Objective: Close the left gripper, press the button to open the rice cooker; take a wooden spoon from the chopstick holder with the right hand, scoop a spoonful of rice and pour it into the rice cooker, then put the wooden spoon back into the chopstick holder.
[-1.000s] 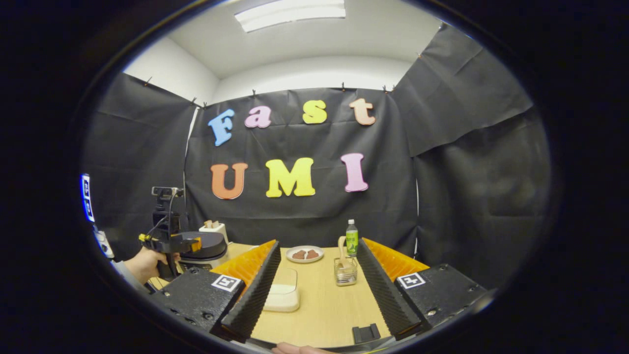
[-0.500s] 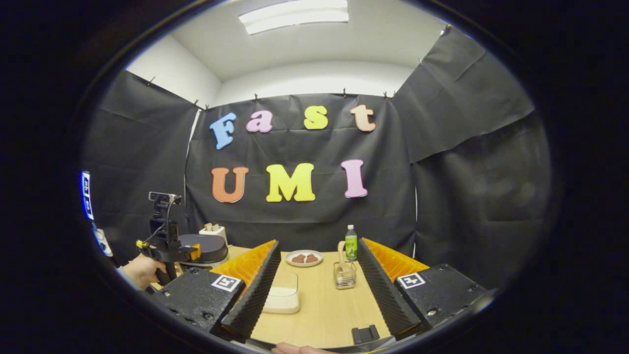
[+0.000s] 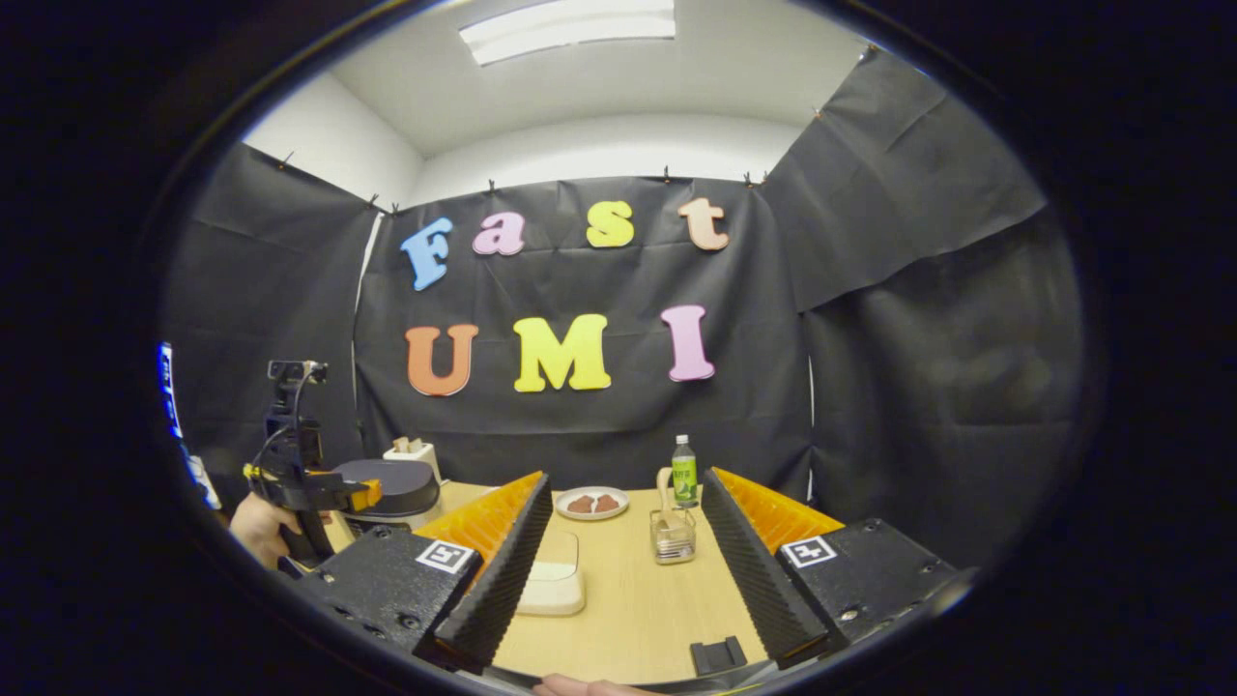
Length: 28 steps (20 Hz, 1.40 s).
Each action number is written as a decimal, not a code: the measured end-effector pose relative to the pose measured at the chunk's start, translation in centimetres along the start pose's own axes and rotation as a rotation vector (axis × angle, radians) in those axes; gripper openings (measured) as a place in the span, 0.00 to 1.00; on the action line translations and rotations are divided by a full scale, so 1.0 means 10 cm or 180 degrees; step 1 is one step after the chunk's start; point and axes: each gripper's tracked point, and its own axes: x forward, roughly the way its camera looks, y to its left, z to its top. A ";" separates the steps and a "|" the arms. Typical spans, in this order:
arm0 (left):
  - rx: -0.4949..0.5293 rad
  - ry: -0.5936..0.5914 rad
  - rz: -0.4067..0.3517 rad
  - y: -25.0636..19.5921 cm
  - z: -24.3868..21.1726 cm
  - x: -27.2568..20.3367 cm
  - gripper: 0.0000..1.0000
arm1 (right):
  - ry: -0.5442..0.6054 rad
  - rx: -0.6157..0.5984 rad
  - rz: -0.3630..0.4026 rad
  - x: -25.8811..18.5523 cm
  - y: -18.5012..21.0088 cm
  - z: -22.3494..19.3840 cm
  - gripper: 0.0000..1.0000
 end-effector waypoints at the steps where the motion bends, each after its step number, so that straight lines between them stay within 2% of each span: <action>1: -0.0002 -0.0004 -0.0009 -0.02 0.04 -0.08 0.98 | 0.0005 0.0014 0.0030 0.00 0.02 -0.02 1.00; 4: -0.0037 -0.0010 -0.0038 -0.13 0.17 -0.33 0.98 | 0.0040 0.0049 0.0062 0.03 0.04 -0.05 1.00; 6: -0.0016 -0.0066 -0.0087 -0.24 0.42 -0.35 0.98 | 0.0080 0.0034 0.0041 0.04 0.02 -0.08 1.00; 7: 0.0005 -0.0109 -0.0121 -0.28 0.48 -0.44 0.98 | 0.0086 0.0028 0.0027 0.04 0.01 -0.08 0.94; 9: 0.0042 -0.0147 -0.0131 -0.35 0.55 -0.61 0.98 | 0.0071 0.0008 -0.0004 0.05 0.00 -0.05 0.94; 10: 0.0062 -0.0147 -0.0094 -0.34 0.57 -0.70 0.98 | 0.0069 -0.0009 -0.0016 0.05 -0.01 -0.05 1.00; 11: 0.0087 -0.0167 -0.0069 -0.35 0.61 -0.79 0.98 | 0.0069 -0.0021 -0.0013 0.04 0.01 -0.04 0.94; 12: 0.0111 -0.0200 -0.0061 -0.36 0.65 -0.88 0.98 | 0.0066 -0.0027 -0.0004 0.04 0.03 -0.03 1.00; 14: 0.0132 -0.0328 -0.0089 -0.41 0.75 -1.06 0.98 | 0.0071 -0.0042 0.0009 0.04 0.05 -0.03 1.00; 16: 0.0137 -0.0423 -0.0071 -0.37 0.80 -1.24 0.96 | 0.0074 -0.0077 0.0009 0.02 0.04 -0.02 1.00; 17: 0.0120 -0.0463 -0.0055 -0.33 0.83 -1.32 0.96 | 0.0059 -0.0102 0.0005 0.00 0.04 0.00 0.94; 18: 0.0096 -0.0493 -0.0053 -0.31 0.85 -1.40 0.96 | 0.0052 -0.0125 -0.0015 -0.01 0.02 0.02 1.00; 25: 0.0206 -0.0671 -0.0191 -0.38 0.98 -1.81 0.96 | 0.0127 -0.0269 -0.0085 -0.05 0.04 0.04 1.00; 26: 0.0227 -0.0694 -0.0227 -0.39 0.98 -1.86 0.96 | 0.0153 -0.0304 -0.0114 -0.05 0.02 0.05 0.94; 27: 0.0250 -0.0706 -0.0259 -0.42 0.98 -1.87 0.96 | 0.0166 -0.0329 -0.0138 -0.06 0.02 0.07 1.00; 28: 0.0255 -0.0718 -0.0277 -0.43 0.99 -1.91 0.96 | 0.0159 -0.0333 -0.0157 -0.08 0.02 0.11 0.94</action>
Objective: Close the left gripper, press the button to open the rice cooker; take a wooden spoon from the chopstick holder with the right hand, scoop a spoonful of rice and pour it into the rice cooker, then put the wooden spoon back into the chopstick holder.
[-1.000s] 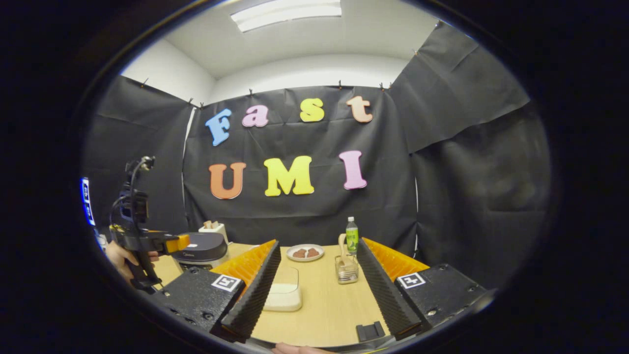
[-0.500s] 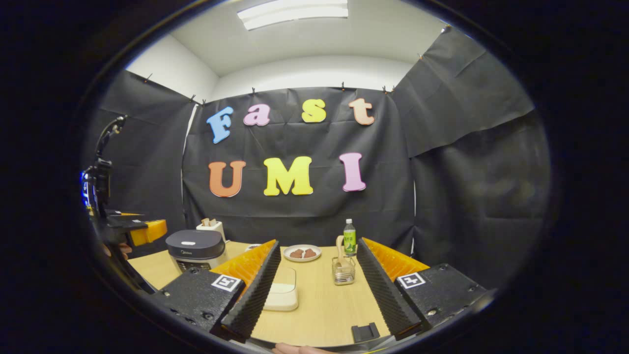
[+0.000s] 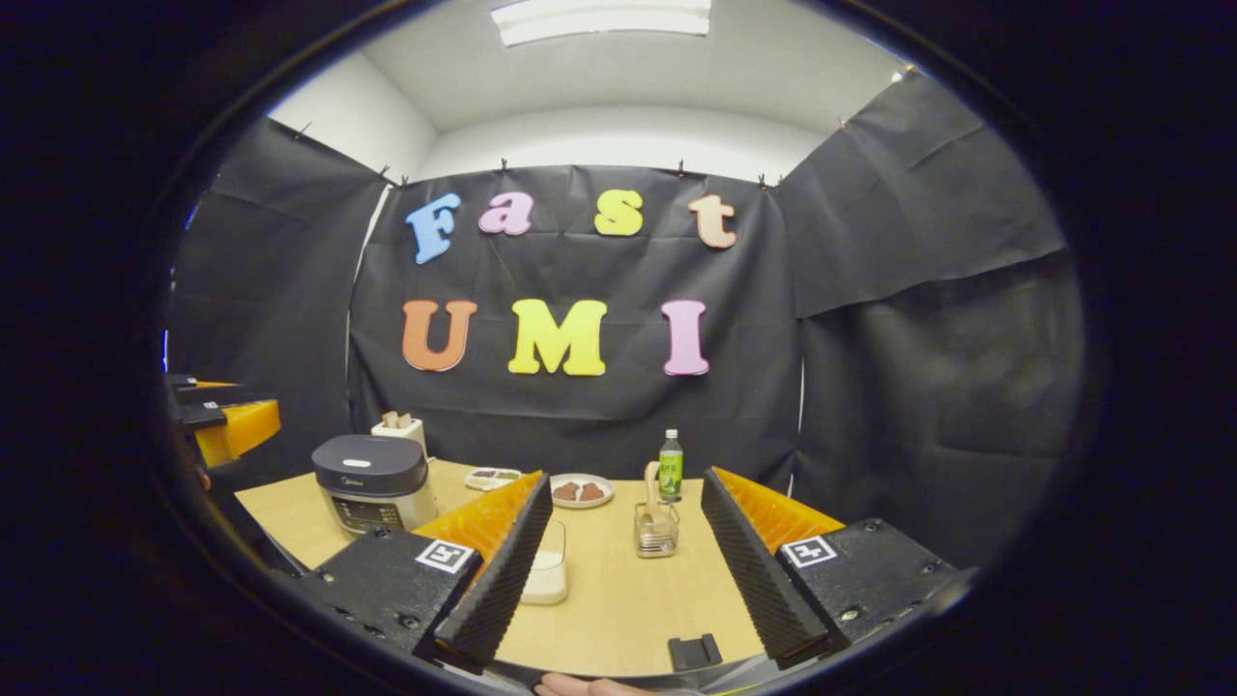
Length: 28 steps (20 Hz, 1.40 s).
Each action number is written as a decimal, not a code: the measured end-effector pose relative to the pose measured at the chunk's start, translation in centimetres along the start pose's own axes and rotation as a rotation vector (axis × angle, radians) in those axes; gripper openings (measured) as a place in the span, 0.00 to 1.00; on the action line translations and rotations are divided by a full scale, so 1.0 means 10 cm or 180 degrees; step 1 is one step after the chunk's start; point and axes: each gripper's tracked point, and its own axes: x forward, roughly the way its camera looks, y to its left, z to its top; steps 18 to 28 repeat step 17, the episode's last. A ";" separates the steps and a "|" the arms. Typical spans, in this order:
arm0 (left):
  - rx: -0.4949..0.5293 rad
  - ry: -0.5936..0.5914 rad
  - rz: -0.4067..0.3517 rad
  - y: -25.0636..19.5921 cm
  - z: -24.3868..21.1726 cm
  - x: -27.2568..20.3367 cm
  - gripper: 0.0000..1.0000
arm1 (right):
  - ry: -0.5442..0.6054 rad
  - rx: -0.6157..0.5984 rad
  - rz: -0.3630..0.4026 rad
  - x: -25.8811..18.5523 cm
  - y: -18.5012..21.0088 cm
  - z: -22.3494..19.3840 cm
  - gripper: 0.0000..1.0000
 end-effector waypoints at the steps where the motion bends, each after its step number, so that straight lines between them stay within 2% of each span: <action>1: -0.0006 -0.0021 -0.0016 0.00 0.03 -0.02 0.96 | -0.0017 0.0019 -0.0010 -0.02 0.00 0.04 0.95; 4: -0.0039 -0.0005 -0.0037 0.00 0.00 -0.05 0.96 | -0.0074 0.0057 0.0006 -0.09 0.02 0.14 1.00; 12: 0.0061 -0.0016 0.0051 0.10 0.03 -0.04 0.96 | -0.0079 0.0080 0.0007 -0.12 0.01 0.17 1.00; 28: 0.0013 0.0007 0.0059 0.13 -0.02 -0.06 0.96 | -0.0093 0.0115 0.0002 -0.13 -0.01 0.17 1.00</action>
